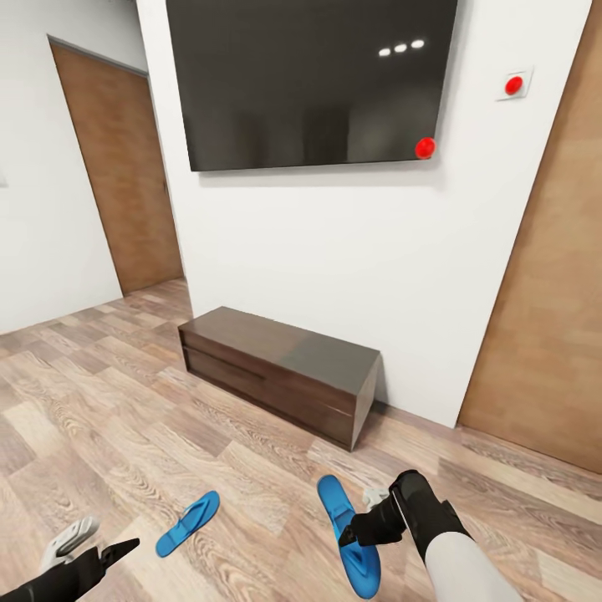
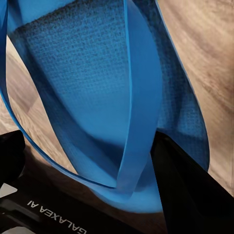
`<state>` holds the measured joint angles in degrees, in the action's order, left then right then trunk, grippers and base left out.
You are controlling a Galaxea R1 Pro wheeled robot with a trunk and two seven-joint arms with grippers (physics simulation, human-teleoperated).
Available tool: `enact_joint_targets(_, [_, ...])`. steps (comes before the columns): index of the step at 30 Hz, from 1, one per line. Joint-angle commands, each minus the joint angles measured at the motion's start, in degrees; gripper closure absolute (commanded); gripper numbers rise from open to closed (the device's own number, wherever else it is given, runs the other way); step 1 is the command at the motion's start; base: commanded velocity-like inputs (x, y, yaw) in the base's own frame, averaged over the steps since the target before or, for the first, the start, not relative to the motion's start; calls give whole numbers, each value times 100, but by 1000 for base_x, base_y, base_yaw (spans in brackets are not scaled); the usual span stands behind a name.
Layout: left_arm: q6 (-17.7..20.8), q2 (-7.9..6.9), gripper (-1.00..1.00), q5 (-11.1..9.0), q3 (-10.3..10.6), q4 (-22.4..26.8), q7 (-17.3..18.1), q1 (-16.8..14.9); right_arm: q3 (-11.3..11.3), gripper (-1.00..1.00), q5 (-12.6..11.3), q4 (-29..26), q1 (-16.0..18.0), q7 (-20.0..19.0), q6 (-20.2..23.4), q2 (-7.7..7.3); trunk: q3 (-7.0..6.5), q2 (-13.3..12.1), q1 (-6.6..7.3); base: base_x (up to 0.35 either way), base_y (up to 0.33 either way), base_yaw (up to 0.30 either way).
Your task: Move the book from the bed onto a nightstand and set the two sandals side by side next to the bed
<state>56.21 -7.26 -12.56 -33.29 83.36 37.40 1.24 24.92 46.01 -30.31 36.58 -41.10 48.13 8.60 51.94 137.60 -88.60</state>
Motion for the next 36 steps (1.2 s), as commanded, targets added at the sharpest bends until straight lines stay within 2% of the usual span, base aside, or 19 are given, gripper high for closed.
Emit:
enact_joint_targets(1, [31, -1, -100, -7, -6, 5, 13, -1, 47, 100, 49, -10, 5, -49, 21, 9, 5, 2, 0, 65, -92, 179])
enact_joint_targets(14, [40, -13, -100, -9, -120, 4, 19, -1, 48, 100, 49, -10, 6, -49, 21, 18, 5, 2, 0, 12, -105, 179])
enact_joint_targets(36, [40, -12, -100, -9, -134, 4, 22, -1, 46, 100, 49, -10, 6, -49, 21, 19, 5, 2, 0, 0, -120, 179])
